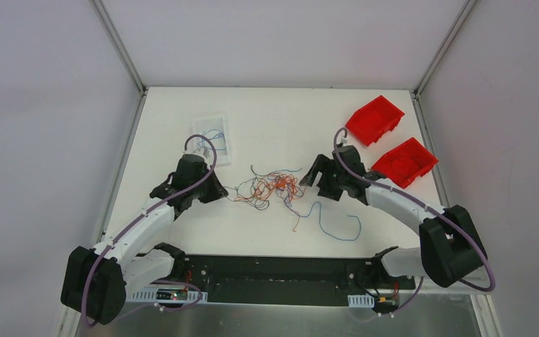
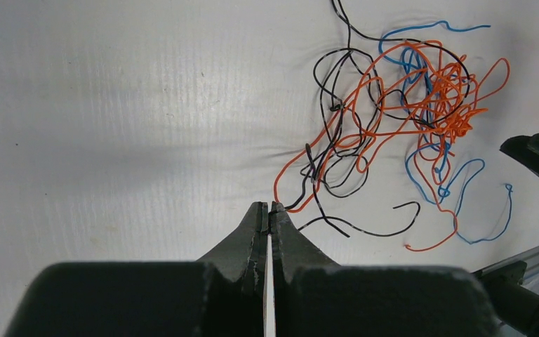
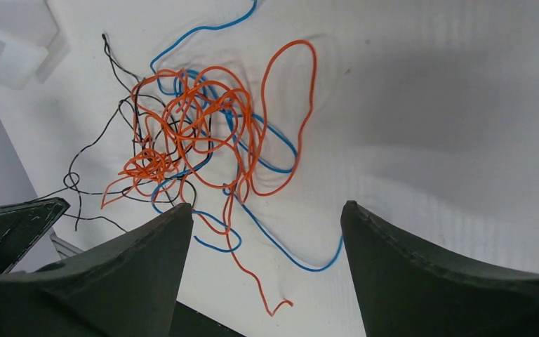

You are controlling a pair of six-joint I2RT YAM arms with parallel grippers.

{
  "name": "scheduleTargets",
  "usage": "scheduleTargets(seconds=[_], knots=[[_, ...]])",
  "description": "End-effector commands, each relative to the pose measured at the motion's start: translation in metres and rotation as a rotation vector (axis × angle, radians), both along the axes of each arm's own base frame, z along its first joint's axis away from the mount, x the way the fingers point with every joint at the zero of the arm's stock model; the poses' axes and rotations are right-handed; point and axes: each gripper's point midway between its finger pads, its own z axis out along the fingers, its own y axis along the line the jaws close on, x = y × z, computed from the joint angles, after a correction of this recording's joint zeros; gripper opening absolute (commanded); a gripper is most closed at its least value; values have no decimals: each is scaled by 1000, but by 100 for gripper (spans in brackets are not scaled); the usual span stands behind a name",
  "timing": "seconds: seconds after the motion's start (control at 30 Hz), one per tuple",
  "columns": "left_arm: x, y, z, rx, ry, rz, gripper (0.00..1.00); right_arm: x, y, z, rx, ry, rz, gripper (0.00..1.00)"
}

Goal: Untangle the cables

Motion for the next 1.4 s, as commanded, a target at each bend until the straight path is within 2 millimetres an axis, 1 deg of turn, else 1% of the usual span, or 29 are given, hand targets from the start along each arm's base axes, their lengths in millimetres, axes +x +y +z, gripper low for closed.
scheduleTargets(seconds=[0.0,0.13,0.27,0.33,0.43,0.5,0.57,0.6,0.63,0.67,0.73,0.83,0.87,0.93,0.97,1.1,1.27,1.37], knots=[[0,-6,-2,-32,3,-22,0,13,31,5,119,-56,-43,80],[0,-9,-3,-46,5,-30,0,19,48,2,142,-62,-54,77],[0,-10,-2,-48,0,-35,0,25,61,-2,117,-58,-41,71],[0,-10,-2,-46,-2,-33,0,28,60,-8,73,-48,-58,71],[0,-10,-1,-48,-6,-33,0,32,52,-18,12,-44,-99,71],[0,-10,0,-50,-7,-35,0,34,51,-23,-7,-44,-110,69],[1,-10,0,-47,-8,-33,0,36,53,-29,-29,-40,-109,65],[1,-9,0,-46,-10,-32,0,37,54,-31,-45,-38,-109,60],[2,-9,0,-45,-11,-32,0,38,54,-33,-57,-36,-110,52],[2,-9,1,-43,-13,-32,0,38,54,-34,-61,-34,-111,41],[3,-8,2,-41,-19,-27,0,40,53,-27,-58,-57,-122,24],[4,-5,3,-35,-30,-9,0,41,40,-14,-96,-99,-143,5],[4,-4,3,-32,-34,-2,0,41,34,-10,-124,-105,-148,0],[5,-1,3,-25,-41,19,0,40,21,-2,-173,-118,-160,0],[6,2,4,-21,-50,32,0,37,11,1,-204,-120,-170,0],[7,14,6,-3,-68,98,0,36,-24,24,-223,-160,-227,0],[8,33,12,19,-101,189,0,38,-78,75,-172,-236,-323,0],[9,44,15,44,-112,234,0,41,-104,113,-139,-287,-364,0]])
